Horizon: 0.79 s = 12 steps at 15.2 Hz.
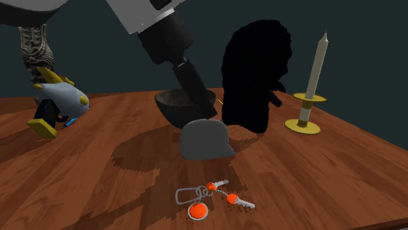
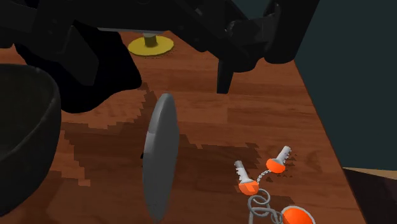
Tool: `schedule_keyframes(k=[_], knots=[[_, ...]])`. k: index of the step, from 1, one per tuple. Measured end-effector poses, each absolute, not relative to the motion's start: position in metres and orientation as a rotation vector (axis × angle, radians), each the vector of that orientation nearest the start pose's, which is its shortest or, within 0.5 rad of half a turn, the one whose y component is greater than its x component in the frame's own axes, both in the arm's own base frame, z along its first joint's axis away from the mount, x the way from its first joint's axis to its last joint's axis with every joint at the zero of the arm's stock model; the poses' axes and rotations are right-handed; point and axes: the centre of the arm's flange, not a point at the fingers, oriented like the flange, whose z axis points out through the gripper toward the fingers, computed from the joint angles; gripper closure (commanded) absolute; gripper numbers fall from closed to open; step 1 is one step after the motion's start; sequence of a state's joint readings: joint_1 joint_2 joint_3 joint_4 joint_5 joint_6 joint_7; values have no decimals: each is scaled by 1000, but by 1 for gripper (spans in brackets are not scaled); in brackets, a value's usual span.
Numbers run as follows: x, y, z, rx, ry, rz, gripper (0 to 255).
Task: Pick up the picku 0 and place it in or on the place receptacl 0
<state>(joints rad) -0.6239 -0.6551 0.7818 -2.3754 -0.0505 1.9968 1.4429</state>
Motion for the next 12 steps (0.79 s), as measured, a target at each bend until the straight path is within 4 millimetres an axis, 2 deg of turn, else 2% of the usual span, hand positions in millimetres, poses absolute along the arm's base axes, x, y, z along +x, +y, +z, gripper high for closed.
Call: schedule_keyframes(k=[6, 12], knots=[[415, 82, 474, -2573, 2142, -726, 0], [416, 80, 470, -2572, 2142, -726, 0]])
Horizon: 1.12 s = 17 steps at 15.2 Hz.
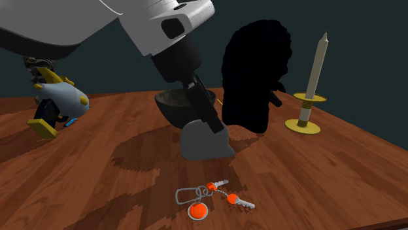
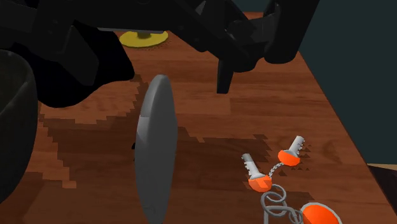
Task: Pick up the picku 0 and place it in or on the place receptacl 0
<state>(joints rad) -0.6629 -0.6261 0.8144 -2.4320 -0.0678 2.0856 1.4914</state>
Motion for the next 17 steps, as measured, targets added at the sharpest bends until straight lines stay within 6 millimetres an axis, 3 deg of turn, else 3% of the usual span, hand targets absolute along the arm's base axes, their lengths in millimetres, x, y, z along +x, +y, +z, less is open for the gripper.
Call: schedule_keyframes(k=[1, 11, 17], knots=[[416, 80, 470, -2572, 2142, -726, 255], [416, 80, 470, -2572, 2142, -727, 255], [415, 81, 496, -2572, 2142, -726, 255]])
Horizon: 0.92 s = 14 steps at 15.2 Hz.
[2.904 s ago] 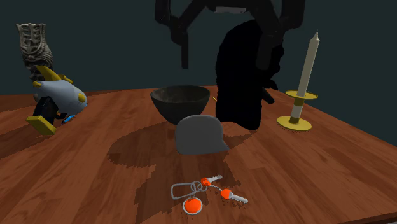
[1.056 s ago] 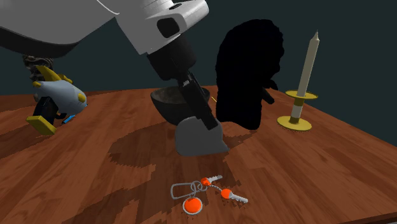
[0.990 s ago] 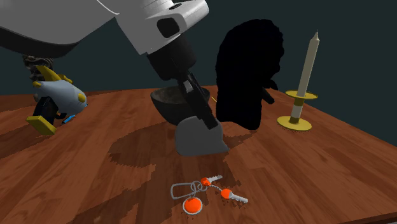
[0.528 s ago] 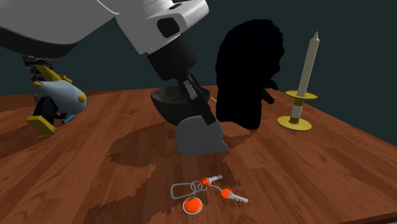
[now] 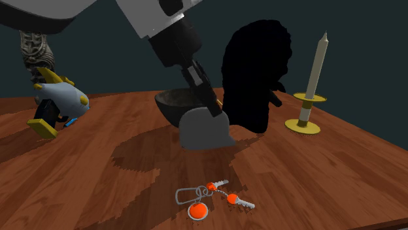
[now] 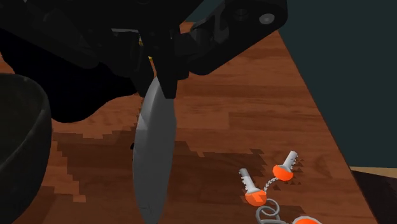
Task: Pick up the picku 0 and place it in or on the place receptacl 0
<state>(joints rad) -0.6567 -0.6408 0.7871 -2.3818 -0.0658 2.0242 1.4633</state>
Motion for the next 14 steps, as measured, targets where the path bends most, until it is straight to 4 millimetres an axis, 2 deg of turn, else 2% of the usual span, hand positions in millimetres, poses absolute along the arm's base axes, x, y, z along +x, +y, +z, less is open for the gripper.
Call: schedule_keyframes(k=[14], knots=[[416, 81, 569, -2572, 2142, -726, 255]])
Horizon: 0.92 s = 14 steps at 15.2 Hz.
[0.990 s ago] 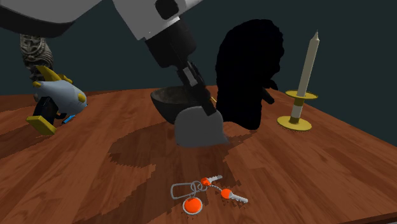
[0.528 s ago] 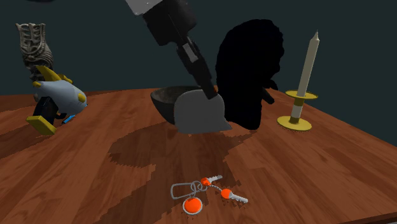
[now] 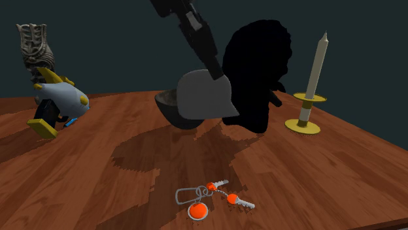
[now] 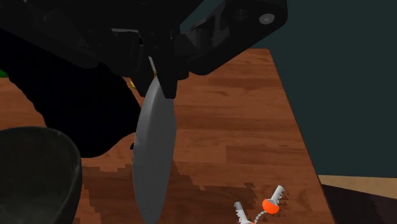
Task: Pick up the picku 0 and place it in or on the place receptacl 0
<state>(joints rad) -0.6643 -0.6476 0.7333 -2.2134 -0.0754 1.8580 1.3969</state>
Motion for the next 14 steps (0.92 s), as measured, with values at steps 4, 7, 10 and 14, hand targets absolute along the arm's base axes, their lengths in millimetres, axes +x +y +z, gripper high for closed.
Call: schedule_keyframes(k=[4, 7, 10, 14], knots=[[416, 80, 591, -2572, 2142, -726, 255], [416, 80, 607, -2572, 2142, -726, 255], [416, 80, 623, -2572, 2142, -726, 255], [421, 82, 641, -2573, 2142, -727, 255]])
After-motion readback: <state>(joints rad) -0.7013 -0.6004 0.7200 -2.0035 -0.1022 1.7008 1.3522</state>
